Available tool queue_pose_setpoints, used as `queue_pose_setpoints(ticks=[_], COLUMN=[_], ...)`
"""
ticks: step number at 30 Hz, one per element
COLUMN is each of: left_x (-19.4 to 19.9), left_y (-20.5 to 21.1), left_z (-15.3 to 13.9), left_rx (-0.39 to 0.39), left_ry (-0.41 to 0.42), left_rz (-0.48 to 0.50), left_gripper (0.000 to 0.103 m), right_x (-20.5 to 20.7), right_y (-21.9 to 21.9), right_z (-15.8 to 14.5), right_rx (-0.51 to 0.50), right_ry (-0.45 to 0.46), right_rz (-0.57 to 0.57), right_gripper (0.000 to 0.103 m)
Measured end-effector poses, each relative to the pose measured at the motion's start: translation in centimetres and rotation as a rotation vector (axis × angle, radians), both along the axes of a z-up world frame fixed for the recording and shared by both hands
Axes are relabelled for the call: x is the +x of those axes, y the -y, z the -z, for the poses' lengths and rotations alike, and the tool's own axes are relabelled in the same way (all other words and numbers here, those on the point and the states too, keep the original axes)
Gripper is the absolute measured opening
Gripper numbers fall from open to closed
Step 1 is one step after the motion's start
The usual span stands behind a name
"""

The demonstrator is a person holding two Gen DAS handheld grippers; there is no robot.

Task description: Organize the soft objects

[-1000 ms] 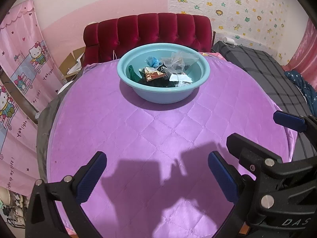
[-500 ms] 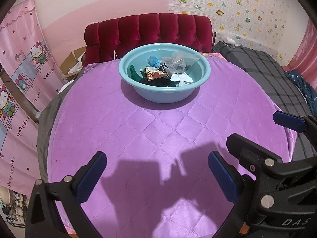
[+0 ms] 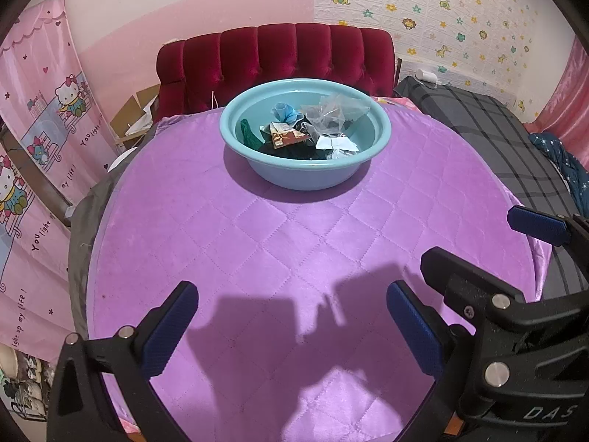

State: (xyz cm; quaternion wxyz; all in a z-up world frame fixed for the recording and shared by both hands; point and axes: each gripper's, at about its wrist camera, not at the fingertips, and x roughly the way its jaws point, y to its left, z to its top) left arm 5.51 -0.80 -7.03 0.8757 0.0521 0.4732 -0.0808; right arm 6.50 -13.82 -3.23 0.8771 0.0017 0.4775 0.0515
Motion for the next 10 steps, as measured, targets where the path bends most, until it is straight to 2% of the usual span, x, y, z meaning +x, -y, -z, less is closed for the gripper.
queue_pose_setpoints(ticks=[10], left_x=[-0.08], left_y=[0.26], left_z=[0.14], left_rx=[0.004], left_ry=[0.006], left_rz=[-0.008], left_gripper=[0.103], right_x=[-0.09], right_y=[0.05], right_z=[0.09], right_rx=[0.005], right_ry=[0.001], right_rz=[-0.003], right_gripper=[0.103])
